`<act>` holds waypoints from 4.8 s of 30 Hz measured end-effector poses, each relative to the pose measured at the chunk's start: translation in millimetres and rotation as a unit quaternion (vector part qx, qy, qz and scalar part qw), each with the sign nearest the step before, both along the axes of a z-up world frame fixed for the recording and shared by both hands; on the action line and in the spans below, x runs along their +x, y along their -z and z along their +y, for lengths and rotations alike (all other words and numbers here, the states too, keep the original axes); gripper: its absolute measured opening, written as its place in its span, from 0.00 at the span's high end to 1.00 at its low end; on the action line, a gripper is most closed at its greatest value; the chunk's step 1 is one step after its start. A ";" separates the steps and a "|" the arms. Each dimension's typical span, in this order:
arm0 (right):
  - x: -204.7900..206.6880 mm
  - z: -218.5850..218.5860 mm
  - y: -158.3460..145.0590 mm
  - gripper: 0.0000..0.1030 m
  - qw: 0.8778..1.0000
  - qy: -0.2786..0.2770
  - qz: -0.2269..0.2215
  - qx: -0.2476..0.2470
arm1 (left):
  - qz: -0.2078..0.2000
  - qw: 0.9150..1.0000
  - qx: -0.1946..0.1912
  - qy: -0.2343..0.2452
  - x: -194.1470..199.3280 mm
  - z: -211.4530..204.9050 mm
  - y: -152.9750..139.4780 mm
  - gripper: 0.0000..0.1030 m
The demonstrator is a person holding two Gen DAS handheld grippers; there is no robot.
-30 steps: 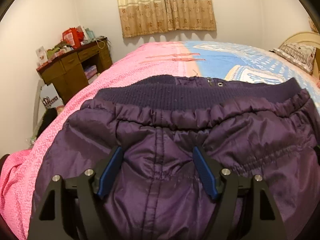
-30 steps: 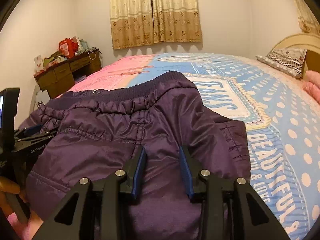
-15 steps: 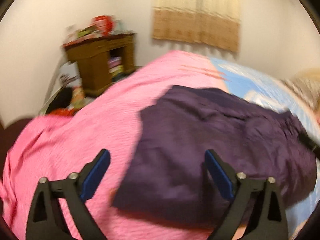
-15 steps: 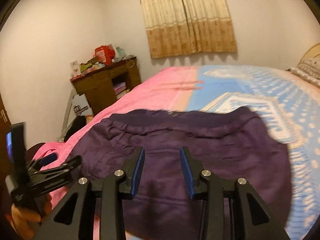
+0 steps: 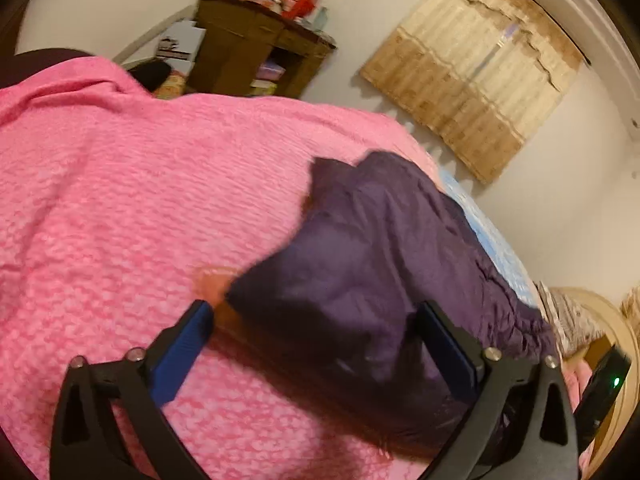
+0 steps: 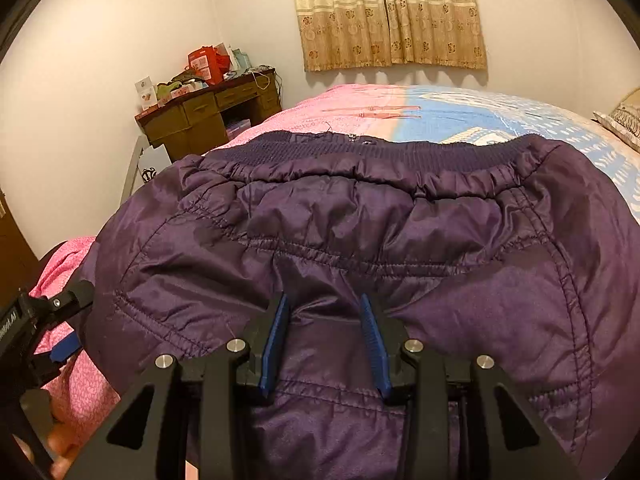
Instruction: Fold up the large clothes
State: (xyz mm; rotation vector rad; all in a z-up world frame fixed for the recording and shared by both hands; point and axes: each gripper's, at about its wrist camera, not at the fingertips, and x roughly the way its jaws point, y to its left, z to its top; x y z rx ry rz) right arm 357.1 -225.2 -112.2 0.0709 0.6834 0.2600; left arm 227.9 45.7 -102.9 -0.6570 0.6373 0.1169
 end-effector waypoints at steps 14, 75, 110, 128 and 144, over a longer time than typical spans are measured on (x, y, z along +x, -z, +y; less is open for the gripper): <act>-7.9 -6.6 -9.5 0.62 1.000 -0.002 -0.003 0.009 | -0.029 0.998 -0.057 0.015 46.0 -11.9 0.4 0.16; -183.8 -318.1 -64.0 0.36 0.938 0.194 -0.071 0.278 | -0.198 0.814 0.294 0.461 -94.2 -256.5 -96.3 0.20; -92.0 -281.8 -104.1 0.08 0.973 0.090 -0.042 0.207 | -0.096 0.921 0.187 0.329 38.2 -265.7 -78.0 0.04; 32.9 -277.3 -21.4 0.76 0.972 0.131 0.036 0.190 | -0.102 0.894 0.286 0.329 48.5 -314.4 -63.2 0.00; -83.8 -251.1 -56.1 0.64 0.975 0.128 -0.004 0.181 | -0.104 0.890 0.286 0.338 44.2 -306.9 -63.6 0.00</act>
